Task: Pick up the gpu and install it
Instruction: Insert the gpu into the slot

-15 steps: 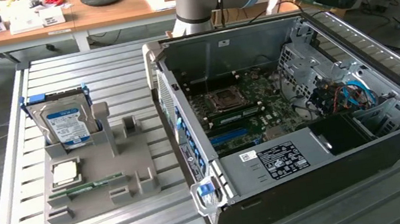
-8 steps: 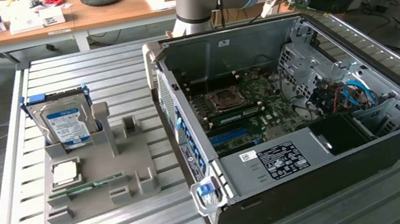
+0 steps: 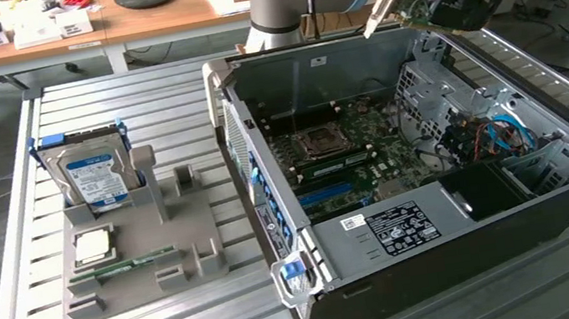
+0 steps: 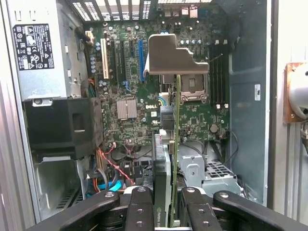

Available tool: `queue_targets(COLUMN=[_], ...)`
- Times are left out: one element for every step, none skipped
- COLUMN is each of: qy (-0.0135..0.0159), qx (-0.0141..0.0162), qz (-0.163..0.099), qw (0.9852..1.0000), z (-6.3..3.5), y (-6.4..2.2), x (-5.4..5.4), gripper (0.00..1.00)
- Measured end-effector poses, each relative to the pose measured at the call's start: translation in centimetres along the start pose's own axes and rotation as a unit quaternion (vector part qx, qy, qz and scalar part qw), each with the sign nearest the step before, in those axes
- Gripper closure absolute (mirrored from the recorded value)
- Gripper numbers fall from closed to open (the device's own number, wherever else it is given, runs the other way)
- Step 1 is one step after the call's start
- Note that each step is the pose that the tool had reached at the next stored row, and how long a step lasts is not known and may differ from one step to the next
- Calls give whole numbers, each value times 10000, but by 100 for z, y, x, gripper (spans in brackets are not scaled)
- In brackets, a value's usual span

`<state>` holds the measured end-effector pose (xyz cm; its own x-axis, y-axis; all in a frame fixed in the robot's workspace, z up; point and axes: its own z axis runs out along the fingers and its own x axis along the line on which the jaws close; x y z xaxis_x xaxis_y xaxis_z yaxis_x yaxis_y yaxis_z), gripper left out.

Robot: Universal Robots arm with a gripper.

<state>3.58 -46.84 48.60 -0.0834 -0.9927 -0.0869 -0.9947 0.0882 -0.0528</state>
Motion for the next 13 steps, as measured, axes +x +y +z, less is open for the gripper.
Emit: queue_targets(qy=[-1, -2, -4, -5, -6, -6, -7, -7, -7, -8, -9, -10, -10], qx=[0, -1, -1, -2, -2, -2, -2, -2, -2, -2, -3, -3, -3], qz=[-3, -6, -10, -11, -12, -13, -13, -13, -14, -15, -17, -19, -21], qw=[10000, 10000, 10000, 10000, 10000, 10000, 10000, 10000, 10000, 10000, 10000, 10000, 10000], z=[17, 35, 53, 71, 89, 106, 124, 141, 159, 177, 195, 213, 231], y=[7, 14, 20, 25, 29, 33, 37, 42, 47, 53, 58, 64, 70], x=[2, 4, 7, 8, 10, 12, 13, 15, 17, 19, 21, 23, 25], gripper=[73, 73, 73, 73, 73, 73, 73, 73, 73, 73, 73, 73, 73])
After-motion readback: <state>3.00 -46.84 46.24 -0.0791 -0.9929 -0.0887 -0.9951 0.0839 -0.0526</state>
